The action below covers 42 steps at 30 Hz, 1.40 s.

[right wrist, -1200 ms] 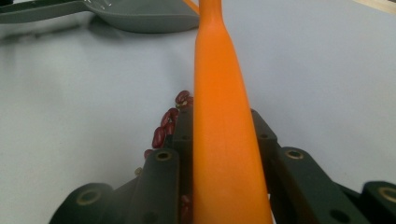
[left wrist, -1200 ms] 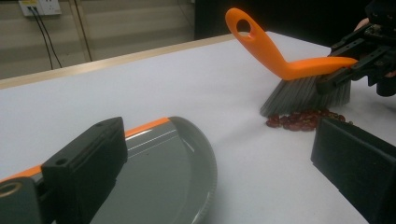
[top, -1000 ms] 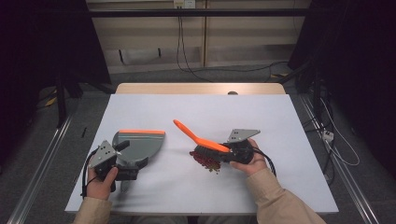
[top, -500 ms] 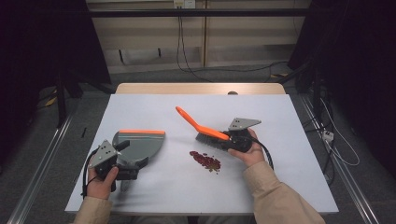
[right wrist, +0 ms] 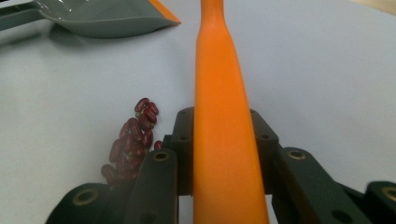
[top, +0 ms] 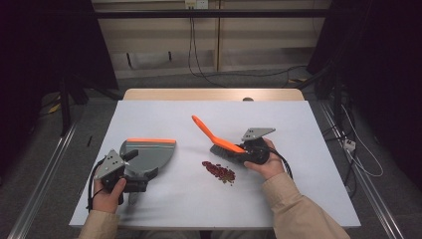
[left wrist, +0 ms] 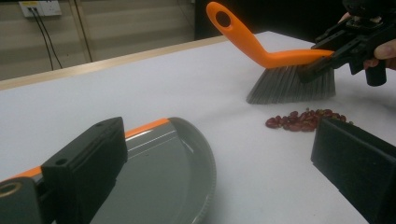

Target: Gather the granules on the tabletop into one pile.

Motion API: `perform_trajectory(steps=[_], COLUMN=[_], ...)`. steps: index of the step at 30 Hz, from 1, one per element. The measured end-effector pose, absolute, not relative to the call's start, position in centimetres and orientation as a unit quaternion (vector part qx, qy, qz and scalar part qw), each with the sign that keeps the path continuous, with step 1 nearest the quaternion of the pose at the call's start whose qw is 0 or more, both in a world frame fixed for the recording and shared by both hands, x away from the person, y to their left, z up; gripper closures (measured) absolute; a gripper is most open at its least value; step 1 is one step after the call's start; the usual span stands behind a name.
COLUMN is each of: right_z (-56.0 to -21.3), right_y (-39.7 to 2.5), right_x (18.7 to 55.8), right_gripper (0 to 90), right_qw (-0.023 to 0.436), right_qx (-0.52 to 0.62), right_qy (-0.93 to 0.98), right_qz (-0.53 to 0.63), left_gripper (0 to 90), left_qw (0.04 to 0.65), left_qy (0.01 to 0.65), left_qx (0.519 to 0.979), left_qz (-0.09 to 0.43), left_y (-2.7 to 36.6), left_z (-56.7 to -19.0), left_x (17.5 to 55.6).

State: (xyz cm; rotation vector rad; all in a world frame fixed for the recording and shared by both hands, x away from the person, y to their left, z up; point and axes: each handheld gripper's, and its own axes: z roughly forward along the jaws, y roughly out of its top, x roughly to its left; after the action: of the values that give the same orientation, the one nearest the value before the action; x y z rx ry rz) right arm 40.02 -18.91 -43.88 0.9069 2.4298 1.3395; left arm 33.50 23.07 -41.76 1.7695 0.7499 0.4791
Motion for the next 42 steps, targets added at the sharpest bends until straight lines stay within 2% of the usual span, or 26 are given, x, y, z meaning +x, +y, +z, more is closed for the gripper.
perform_trajectory(steps=[3,10,13,18,20,25,32,39,42], right_z=[-43.7,-43.1,-43.0,-43.1,-43.0,-42.7,-42.0,-40.4,-40.4], right_y=[-18.7,-18.2,-17.9,-16.8,-16.5,-16.2,-15.0,-13.8,-12.7], right_x=[40.1,40.5,41.0,41.8,42.2,42.9,43.0,41.2,40.3], right_gripper=[62.5,60.0,60.8,70.1,70.9,71.2,71.2,71.2,71.2], right_qw=[0.101,0.104,0.100,0.091,0.097,0.081,0.086,0.097,0.085], right_qx=[0.321,0.334,0.336,0.330,0.331,0.326,0.335,0.389,0.404], right_qy=[0.826,0.823,0.828,0.839,0.842,0.843,0.822,0.771,0.760], right_qz=[0.452,0.447,0.439,0.424,0.415,0.421,0.453,0.495,0.501], left_gripper=[3.4,3.4,3.4,3.4,3.4,3.4,3.4,3.4,3.4], left_qw=[0.548,0.548,0.549,0.549,0.550,0.552,0.551,0.551,0.549], left_qy=[0.316,0.317,0.317,0.317,0.319,0.319,0.319,0.318,0.316], left_qx=[0.747,0.748,0.747,0.747,0.745,0.744,0.744,0.744,0.747], left_qz=[0.202,0.201,0.201,0.201,0.200,0.201,0.203,0.204,0.204], left_y=[23.0,23.1,23.1,23.2,23.2,23.3,23.5,23.4,23.3], left_z=[-41.8,-41.8,-41.8,-41.8,-41.8,-41.8,-41.8,-41.7,-41.7], left_x=[33.5,33.5,33.5,33.6,33.6,33.6,33.6,33.5,33.4])
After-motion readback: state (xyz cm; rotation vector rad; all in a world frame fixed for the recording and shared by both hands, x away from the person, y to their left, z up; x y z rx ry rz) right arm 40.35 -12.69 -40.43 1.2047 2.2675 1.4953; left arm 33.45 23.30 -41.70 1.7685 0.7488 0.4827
